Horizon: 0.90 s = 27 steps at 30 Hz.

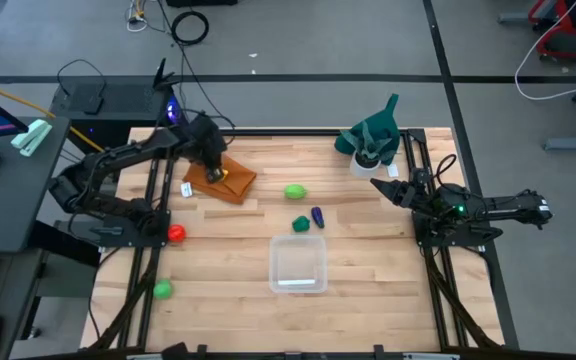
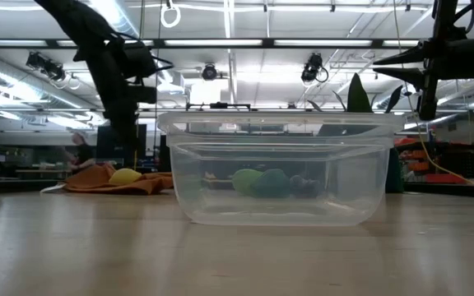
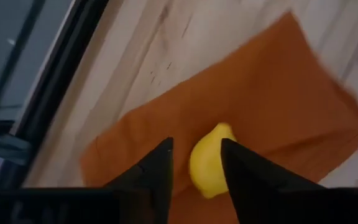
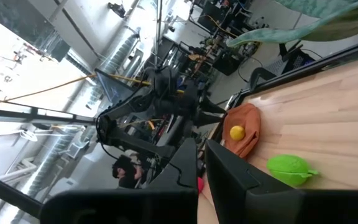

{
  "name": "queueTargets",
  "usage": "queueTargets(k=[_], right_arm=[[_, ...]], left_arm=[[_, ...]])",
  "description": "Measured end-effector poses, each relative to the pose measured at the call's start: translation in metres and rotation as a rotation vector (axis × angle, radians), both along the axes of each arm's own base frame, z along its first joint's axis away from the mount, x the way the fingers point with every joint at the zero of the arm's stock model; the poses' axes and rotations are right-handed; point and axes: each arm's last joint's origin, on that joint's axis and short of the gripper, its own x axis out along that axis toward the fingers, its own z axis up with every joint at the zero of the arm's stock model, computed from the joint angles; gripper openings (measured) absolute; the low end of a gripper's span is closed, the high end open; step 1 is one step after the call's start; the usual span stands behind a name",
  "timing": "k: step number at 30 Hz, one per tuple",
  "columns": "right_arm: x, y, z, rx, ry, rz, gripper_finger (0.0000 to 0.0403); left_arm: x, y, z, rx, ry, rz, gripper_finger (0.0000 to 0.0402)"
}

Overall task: Pick and placing Produce into tupperware
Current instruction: Put the lemon into the transparent bin

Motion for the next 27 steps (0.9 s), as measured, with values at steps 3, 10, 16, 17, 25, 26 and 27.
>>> queueTargets(k=[3,10,16,17,25,26,27], right_arm=[[0.000,0.000,0.000,-0.001,0.000,0.007,0.0001],[0.000,0.000,0.000,-0.024,0.010,0.008,0.0009],[0.000,0.001,0.000,-0.033,0.012,0.027,0.0031],[0.000,0.001,0.000,-0.035,0.013,0.030,0.0035],[0.001,0.001,0.000,-0.070,0.026,0.042,0.0061],[0.001,0.001,0.000,-0.074,0.028,0.041,0.0063],[0.001,0.001,0.000,-0.076,0.029,0.041,0.0065]], left_arm=[[0.001,-0.005,-0.001,0.030,0.069,-0.052,0.0185],[-0.003,-0.011,-0.004,-0.010,0.145,-0.053,0.0262],[-0.006,-0.013,-0.006,-0.052,0.157,-0.003,0.0299],[-0.006,-0.013,-0.006,-0.054,0.158,-0.002,0.0303],[-0.003,-0.015,-0.011,-0.076,0.180,-0.009,0.0340],[-0.002,-0.015,-0.013,-0.084,0.191,-0.015,0.0344],[0.000,-0.015,-0.016,-0.088,0.202,-0.032,0.0347]])
